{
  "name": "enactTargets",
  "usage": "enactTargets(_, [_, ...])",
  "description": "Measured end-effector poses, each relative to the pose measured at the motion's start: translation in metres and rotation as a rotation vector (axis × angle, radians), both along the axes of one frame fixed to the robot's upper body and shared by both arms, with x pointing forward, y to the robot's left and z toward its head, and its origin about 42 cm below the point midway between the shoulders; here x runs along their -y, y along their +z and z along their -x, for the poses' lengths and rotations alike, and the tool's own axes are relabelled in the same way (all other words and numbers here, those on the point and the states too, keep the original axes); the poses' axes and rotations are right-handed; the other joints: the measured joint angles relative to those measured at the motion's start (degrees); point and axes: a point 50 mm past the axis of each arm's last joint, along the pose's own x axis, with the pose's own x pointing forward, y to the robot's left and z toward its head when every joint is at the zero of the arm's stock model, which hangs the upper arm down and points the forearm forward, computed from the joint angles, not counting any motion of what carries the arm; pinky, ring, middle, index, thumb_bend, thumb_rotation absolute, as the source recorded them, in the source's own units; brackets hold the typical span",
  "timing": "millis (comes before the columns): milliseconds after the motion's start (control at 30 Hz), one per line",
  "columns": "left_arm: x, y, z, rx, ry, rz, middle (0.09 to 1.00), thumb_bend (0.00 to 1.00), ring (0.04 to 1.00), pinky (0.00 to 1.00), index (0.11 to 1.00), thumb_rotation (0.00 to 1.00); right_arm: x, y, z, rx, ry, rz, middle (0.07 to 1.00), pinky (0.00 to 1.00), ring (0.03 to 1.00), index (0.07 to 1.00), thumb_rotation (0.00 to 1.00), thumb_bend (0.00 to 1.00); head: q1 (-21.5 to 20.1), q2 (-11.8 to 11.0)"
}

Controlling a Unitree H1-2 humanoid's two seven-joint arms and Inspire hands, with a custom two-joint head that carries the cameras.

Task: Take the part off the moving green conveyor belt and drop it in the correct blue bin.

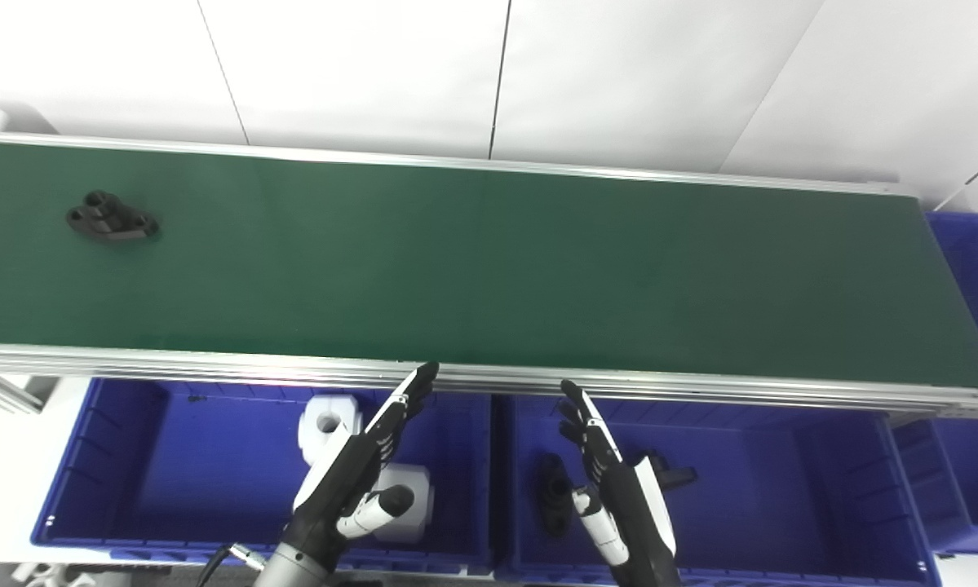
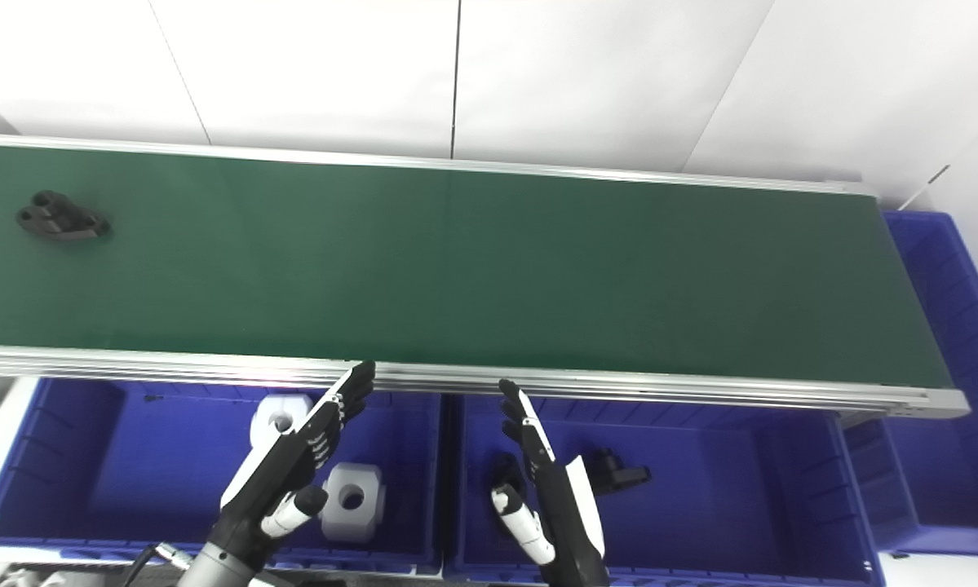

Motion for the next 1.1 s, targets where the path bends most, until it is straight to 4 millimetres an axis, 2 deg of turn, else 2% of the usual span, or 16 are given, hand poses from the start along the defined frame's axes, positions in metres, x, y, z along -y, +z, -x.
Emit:
enactTargets(300, [0.001,0.0,0.0,0.002,-0.003,0.002,1.0,0.94,1.0,1.0,0.993,0.91,0.0,0.0,0.0,0.0,0.012,0.01,0.987,0.92,0.955,0.964,1.0,0.82,0.62,-0.26])
enactTargets(467, [0.003,-0.002,0.001,0.0,-0.006,0.001,1.0,0.94,1.0,1.0,0.988,0.91,0.004,-0.003,0.001,-0.011,0.018,0.015,0.985,0.92,0.953,0.961,1.0,0.82,3.95,-1.49])
enactTargets(533, [0.005,-0.004,0.002,-0.003,-0.009,0.001,1.0,0.94,1.0,0.99,0.984,0.9,0.007,-0.006,0.002,-0.021,0.023,0.021,0.986,0.92,0.951,0.969,1.0,0.84,5.44,-3.41])
enactTargets(633, [0.008,-0.01,0.004,-0.006,-0.014,-0.004,1.0,0.93,1.0,0.98,0.981,0.89,0.012,-0.012,0.001,-0.036,0.033,0.028,0.984,0.91,0.946,0.971,1.0,0.87,5.63,-4.31])
enactTargets(667, [0.009,-0.011,0.004,-0.004,-0.017,-0.006,1.0,0.93,1.0,0.97,0.98,0.89,0.013,-0.014,0.001,-0.041,0.032,0.026,0.981,0.9,0.94,0.969,1.0,0.87,5.71,-6.22])
enactTargets(733, [0.011,-0.017,0.005,-0.007,-0.017,-0.003,1.0,0.92,1.0,0.96,0.978,0.89,0.016,-0.019,0.002,-0.057,0.034,0.027,0.978,0.9,0.935,0.966,0.99,0.87,5.71,-6.24])
enactTargets(767, [0.012,-0.02,0.006,-0.006,-0.015,0.0,1.0,0.92,1.0,0.96,0.979,0.89,0.016,-0.021,0.002,-0.065,0.035,0.028,0.977,0.89,0.933,0.966,0.99,0.87,5.89,-7.89])
enactTargets(800, [0.013,-0.024,0.006,-0.01,-0.013,-0.002,1.0,0.91,1.0,0.95,0.979,0.89,0.016,-0.024,0.003,-0.072,0.033,0.03,0.976,0.88,0.932,0.965,0.99,0.88,5.89,-7.91])
enactTargets(900, [0.014,-0.036,0.007,-0.017,-0.013,-0.007,0.999,0.93,0.988,0.92,0.966,0.88,0.017,-0.036,0.002,-0.105,0.026,0.041,0.969,0.87,0.93,0.96,0.99,0.88,5.63,-13.61])
enactTargets(1033, [0.014,-0.047,0.001,-0.031,-0.016,-0.018,0.995,0.93,0.981,0.91,0.947,0.88,0.019,-0.047,-0.002,-0.123,0.025,0.061,0.944,0.83,0.902,0.942,0.98,0.88,6.24,-15.46])
enactTargets(1100, [0.015,-0.049,-0.003,-0.031,-0.012,-0.022,0.989,0.92,0.974,0.89,0.94,0.88,0.019,-0.048,-0.006,-0.12,0.016,0.066,0.929,0.81,0.883,0.929,0.96,0.88,6.24,-15.47])
